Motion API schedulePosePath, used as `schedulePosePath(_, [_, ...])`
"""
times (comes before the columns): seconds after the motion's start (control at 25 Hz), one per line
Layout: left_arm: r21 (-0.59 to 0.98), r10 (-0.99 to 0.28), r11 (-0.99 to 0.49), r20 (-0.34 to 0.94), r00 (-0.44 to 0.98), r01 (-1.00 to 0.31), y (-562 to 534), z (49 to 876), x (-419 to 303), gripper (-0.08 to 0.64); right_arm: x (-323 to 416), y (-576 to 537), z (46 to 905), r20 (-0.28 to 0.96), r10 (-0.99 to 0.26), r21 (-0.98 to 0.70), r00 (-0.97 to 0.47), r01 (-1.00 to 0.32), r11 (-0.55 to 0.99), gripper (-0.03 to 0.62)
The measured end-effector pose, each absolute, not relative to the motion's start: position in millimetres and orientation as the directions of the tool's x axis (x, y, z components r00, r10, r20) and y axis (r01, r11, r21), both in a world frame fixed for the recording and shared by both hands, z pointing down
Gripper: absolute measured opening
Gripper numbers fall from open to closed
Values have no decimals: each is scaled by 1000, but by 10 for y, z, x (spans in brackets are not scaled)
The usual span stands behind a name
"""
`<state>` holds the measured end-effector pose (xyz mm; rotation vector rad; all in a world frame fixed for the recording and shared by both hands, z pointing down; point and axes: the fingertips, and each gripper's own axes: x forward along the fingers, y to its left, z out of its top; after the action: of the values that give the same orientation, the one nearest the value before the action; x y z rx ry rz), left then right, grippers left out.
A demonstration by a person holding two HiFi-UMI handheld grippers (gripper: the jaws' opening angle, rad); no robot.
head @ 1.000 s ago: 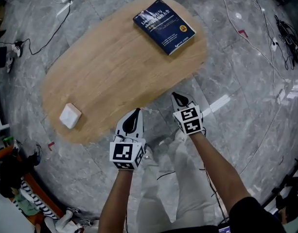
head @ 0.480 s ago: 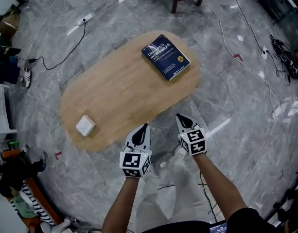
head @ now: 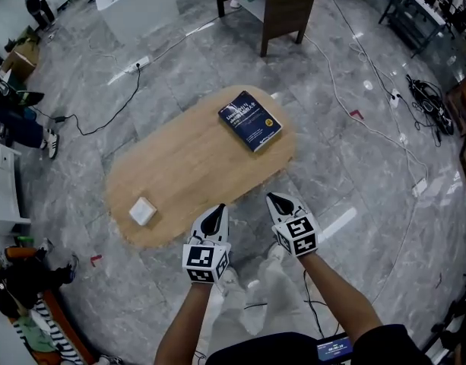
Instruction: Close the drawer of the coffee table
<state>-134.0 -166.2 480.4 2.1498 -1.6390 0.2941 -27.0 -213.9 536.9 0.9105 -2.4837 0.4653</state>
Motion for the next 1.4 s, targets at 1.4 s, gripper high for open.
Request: schedulePosePath(1.4, [149,-907,-350,193,375,-925,-621,2880,-1500,-3,-944,-853,2931,224,-580,-36,-783,-601,798,11])
